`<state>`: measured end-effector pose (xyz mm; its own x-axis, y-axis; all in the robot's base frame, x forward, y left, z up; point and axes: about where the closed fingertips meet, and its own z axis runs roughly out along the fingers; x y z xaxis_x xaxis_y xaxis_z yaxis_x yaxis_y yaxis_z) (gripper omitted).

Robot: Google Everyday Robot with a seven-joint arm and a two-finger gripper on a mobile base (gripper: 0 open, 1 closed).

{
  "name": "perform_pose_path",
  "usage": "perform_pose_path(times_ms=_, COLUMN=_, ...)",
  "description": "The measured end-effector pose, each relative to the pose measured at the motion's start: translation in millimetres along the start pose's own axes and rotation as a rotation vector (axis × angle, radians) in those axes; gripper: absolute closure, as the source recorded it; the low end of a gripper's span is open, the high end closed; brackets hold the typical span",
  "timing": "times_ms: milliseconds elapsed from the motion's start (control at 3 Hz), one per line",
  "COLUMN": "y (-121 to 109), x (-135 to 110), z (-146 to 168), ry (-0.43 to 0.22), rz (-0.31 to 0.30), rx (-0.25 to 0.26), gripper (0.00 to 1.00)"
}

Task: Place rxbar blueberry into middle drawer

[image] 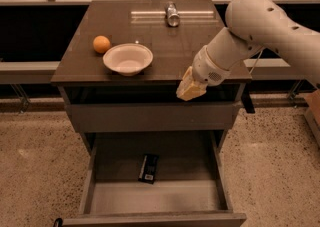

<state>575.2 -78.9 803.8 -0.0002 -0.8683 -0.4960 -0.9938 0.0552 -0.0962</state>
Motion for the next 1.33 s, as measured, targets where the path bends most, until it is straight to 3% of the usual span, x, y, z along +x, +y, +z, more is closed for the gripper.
perform_pose_path(times_ms=1333, y=2.0, x=-2.5, z=6.8, ry=0.0, rz=-0.005, rx=-0.014, gripper=0.01)
